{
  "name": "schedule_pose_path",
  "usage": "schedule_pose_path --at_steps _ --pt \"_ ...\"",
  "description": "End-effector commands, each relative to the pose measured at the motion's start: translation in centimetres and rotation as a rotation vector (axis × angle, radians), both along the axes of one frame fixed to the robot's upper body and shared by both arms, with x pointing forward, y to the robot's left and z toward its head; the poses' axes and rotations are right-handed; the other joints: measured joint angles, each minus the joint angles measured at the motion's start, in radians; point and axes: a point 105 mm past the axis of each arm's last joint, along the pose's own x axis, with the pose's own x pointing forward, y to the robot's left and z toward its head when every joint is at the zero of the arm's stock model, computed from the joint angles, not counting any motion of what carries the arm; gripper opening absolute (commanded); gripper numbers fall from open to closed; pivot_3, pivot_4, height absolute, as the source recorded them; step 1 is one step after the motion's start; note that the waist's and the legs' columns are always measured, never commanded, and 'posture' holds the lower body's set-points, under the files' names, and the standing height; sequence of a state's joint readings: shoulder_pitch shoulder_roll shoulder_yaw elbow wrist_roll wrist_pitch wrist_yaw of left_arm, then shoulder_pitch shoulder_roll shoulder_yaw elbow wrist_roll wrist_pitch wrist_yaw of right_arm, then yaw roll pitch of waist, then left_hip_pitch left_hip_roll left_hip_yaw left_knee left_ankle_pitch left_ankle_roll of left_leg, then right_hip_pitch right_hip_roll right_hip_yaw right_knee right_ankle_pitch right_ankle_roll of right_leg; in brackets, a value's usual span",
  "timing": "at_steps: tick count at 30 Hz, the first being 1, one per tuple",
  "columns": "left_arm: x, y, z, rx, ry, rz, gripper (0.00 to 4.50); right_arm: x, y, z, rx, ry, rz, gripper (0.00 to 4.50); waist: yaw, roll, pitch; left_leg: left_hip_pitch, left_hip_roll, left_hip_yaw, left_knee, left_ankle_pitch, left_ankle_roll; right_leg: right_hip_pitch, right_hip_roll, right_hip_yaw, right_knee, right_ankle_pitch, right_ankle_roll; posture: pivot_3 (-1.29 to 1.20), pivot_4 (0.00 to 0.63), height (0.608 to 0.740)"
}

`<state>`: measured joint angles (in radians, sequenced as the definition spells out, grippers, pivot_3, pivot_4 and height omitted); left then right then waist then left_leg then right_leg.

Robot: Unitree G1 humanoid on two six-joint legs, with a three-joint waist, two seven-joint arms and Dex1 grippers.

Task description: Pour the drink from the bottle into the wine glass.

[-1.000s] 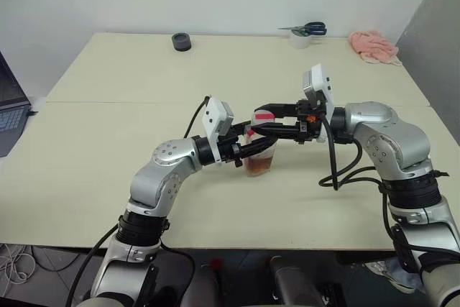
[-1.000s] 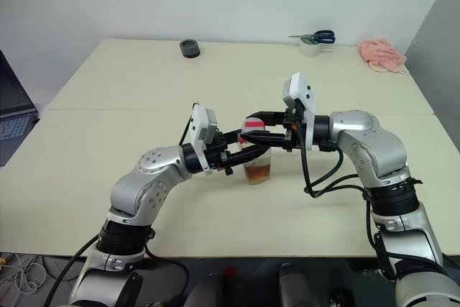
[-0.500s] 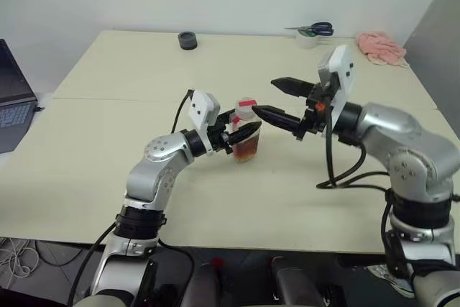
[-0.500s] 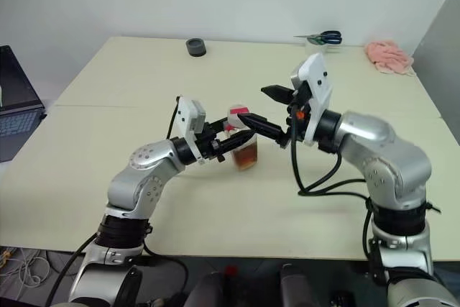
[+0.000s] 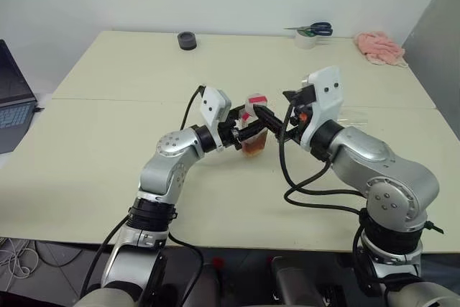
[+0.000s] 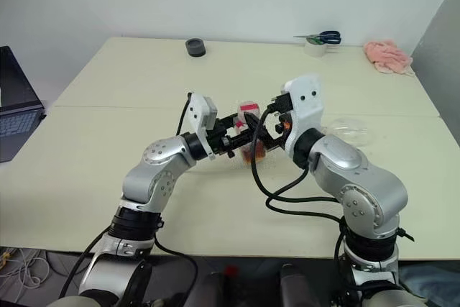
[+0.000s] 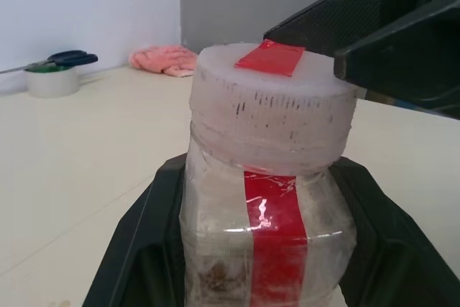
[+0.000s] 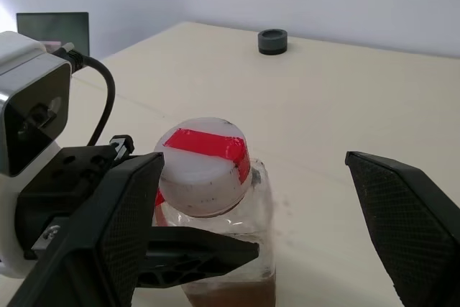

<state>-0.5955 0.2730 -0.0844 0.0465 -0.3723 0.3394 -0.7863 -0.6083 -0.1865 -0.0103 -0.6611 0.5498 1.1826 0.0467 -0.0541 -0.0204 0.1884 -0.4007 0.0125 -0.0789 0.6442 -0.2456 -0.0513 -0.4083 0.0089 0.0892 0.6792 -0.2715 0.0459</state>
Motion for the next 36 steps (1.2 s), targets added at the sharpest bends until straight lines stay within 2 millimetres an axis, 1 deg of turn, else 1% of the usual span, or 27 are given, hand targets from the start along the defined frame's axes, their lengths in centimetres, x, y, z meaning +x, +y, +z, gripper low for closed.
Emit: schedule_pose_path --at_steps 1,7,13,16,19,24,25,31,34,35,36 --pt "-0.4 -0.6 1.9 -0.015 -0.083 -0.032 2.14 -0.6 0.8 0.8 0.024 -0.034 0.014 4.3 -0.001 0.0 0.0 0.0 0.0 0.0 0.0 0.0 0.0 0.0 0.0 0.0 0.0 0.0 0.0 0.0 0.15 0.74" --pt "-0.3 -0.5 1.9 -0.012 -0.086 -0.026 2.14 -0.6 1.4 0.8 0.022 -0.029 0.037 4.3 -0.002 0.0 0.0 0.0 0.0 0.0 0.0 0.0 0.0 0.0 0.0 0.0 0.0 0.0 0.0 0.0 0.15 0.74" --pt "-0.4 -0.3 1.9 -0.012 -0.085 -0.023 2.14 0.7 1.1 0.4 0.018 -0.009 -0.021 4.3 -0.002 0.0 0.0 0.0 0.0 0.0 0.0 0.0 0.0 0.0 0.0 0.0 0.0 0.0 0.0 0.0 0.15 0.74" --pt "-0.4 -0.3 1.7 -0.009 -0.083 -0.024 2.14 1.0 1.1 0.4 0.022 -0.011 -0.036 4.3 -0.003 0.0 0.0 0.0 0.0 0.0 0.0 0.0 0.0 0.0 0.0 0.0 0.0 0.0 0.0 0.0 0.15 0.74" --pt "-0.4 -0.2 1.7 -0.007 -0.083 -0.023 2.14 1.1 1.1 0.4 0.031 -0.017 -0.04 3.72 -0.003 0.0 0.0 0.0 0.0 0.0 0.0 0.0 0.0 0.0 0.0 0.0 0.0 0.0 0.0 0.0 0.15 0.74" --pt "-0.3 -0.1 1.6 0.0 -0.081 -0.016 2.14 1.2 1.0 0.8 0.03 -0.044 -0.047 2.01 -0.003 0.0 0.0 0.0 0.0 0.0 0.0 0.0 0.0 0.0 0.0 0.0 0.0 0.0 0.0 0.0 0.15 0.74" --pt "-0.3 -0.2 1.6 0.0 -0.081 -0.016 2.14 1.2 1.0 0.9 0.029 -0.047 -0.045 1.93 -0.003 0.0 0.0 0.0 0.0 0.0 0.0 0.0 0.0 0.0 0.0 0.0 0.0 0.0 0.0 0.0 0.15 0.74" --pt "-0.5 -0.4 1.4 -0.003 -0.072 -0.029 2.14 1.3 1.0 2.0 0.01 -0.135 -0.004 1.93 -0.003 0.0 0.0 0.0 0.0 0.0 0.0 0.0 0.0 0.0 0.0 0.0 0.0 0.0 0.0 0.0 0.15 0.74" --pt "-0.7 -0.5 1.3 -0.003 -0.062 -0.042 2.14 1.6 1.2 2.6 0.009 -0.177 0.106 1.93 -0.003 0.0 0.0 0.0 0.0 0.0 0.0 0.0 0.0 0.0 0.0 0.0 0.0 0.0 0.0 0.0 0.15 0.74" --pt "-0.8 -0.6 1.3 -0.002 -0.059 -0.048 2.14 1.9 1.3 2.8 0.03 -0.169 0.174 1.93 -0.003 0.0 0.0 0.0 0.0 0.0 0.0 0.0 0.0 0.0 0.0 0.0 0.0 0.0 0.0 0.0 0.15 0.74" --pt "-0.8 -0.7 1.2 0.0 -0.054 -0.056 2.14 1.6 1.8 2.9 0.031 -0.161 0.29 1.93 -0.004 0.0 0.0 0.0 0.0 0.0 0.0 0.0 0.0 0.0 0.0 0.0 0.0 0.0 0.0 0.0 0.15 0.74"
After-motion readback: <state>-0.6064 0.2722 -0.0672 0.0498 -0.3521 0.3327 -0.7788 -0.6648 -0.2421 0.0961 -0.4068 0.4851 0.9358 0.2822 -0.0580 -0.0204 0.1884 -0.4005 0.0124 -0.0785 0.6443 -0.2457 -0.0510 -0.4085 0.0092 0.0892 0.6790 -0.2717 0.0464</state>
